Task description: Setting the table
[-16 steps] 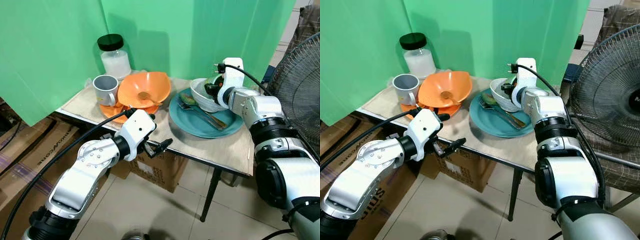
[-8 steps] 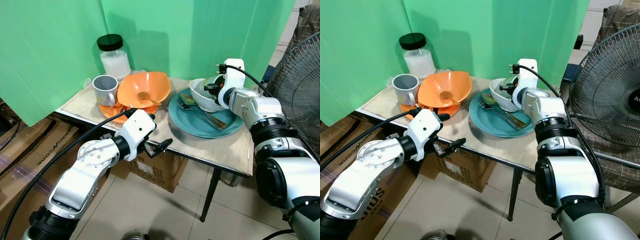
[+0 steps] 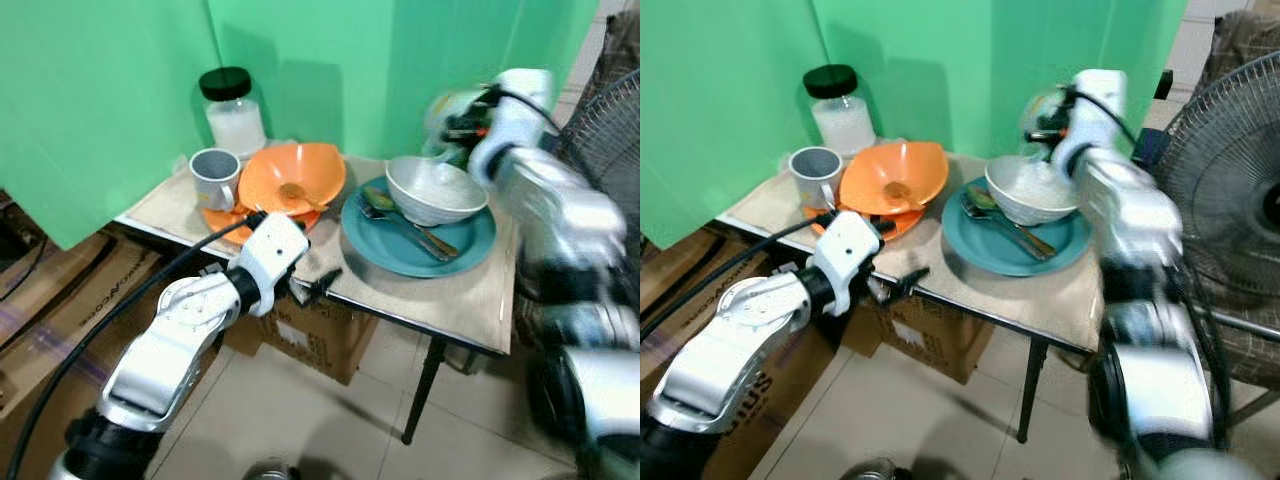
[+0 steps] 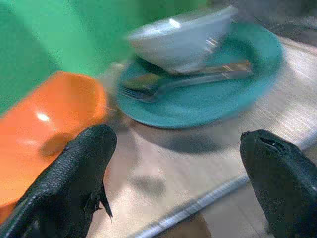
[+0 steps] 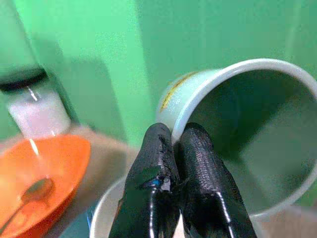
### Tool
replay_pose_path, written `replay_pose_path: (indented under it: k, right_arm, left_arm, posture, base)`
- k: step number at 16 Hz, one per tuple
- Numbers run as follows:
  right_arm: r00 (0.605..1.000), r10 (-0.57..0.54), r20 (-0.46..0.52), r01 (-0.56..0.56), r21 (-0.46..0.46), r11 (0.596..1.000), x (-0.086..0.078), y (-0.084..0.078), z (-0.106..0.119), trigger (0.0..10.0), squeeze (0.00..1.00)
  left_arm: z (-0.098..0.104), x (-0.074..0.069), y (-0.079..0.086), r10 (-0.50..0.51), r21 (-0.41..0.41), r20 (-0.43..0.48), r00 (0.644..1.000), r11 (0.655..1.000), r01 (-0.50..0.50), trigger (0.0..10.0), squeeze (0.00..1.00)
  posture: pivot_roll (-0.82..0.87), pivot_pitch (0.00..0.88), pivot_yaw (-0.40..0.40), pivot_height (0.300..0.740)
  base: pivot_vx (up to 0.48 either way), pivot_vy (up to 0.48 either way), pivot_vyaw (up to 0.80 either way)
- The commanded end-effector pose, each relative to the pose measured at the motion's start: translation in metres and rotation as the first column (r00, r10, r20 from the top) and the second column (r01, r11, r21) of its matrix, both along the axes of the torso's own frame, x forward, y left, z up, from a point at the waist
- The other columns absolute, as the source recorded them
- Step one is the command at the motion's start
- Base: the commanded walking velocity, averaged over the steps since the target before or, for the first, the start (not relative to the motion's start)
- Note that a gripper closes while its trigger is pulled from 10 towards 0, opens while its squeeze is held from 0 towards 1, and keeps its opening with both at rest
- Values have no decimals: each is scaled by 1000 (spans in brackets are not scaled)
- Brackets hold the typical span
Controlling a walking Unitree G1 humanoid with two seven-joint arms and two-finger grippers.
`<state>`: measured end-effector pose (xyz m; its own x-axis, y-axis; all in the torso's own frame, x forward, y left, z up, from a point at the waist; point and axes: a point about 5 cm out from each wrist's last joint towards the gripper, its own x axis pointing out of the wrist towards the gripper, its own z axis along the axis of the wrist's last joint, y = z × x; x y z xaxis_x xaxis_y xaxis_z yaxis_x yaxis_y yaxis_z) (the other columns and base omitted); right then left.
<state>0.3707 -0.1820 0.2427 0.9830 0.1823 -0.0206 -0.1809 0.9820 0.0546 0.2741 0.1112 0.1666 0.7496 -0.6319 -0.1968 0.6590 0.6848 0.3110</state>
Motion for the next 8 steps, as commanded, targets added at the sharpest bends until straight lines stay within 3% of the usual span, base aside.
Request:
replay_pose_path:
  k: [1, 2, 4, 6, 8]
  right_arm:
    - [995, 40, 88, -40, -3, 999, -12, 7, 16, 4588, 0]
    - [988, 62, 144, -58, -33, 998, -34, 11, 14, 10000, 0]
    - [981, 19, 194, -20, 4, 1000, -70, 14, -2, 10000, 0]
    - [979, -59, 196, 66, -33, 997, -92, 14, -20, 10000, 0]
    - [981, -107, 162, 108, 2, 994, -105, 18, -29, 10000, 0]
  left_arm:
    - [7, 6, 6, 59, -6, 48, 997, 998, -59, 10000, 0]
    - [9, 11, 10, 137, -36, 74, 988, 990, -134, 10000, 0]
    - [13, 16, 13, 265, -108, 99, 959, 961, -254, 10000, 0]
    - [17, 14, 12, 363, -184, 113, 925, 922, -340, 10000, 0]
    - [17, 11, 19, 441, -214, 122, 889, 887, -410, 10000, 0]
  posture:
    - [80, 0, 84, 740]
    - [74, 0, 79, 740]
    - [62, 0, 72, 740]
    - [55, 0, 57, 740]
    - [50, 0, 54, 740]
  base:
    - [0, 0, 0]
    - [0, 0, 0]
    - [0, 0, 0]
    - [0, 0, 0]
    - [0, 0, 0]
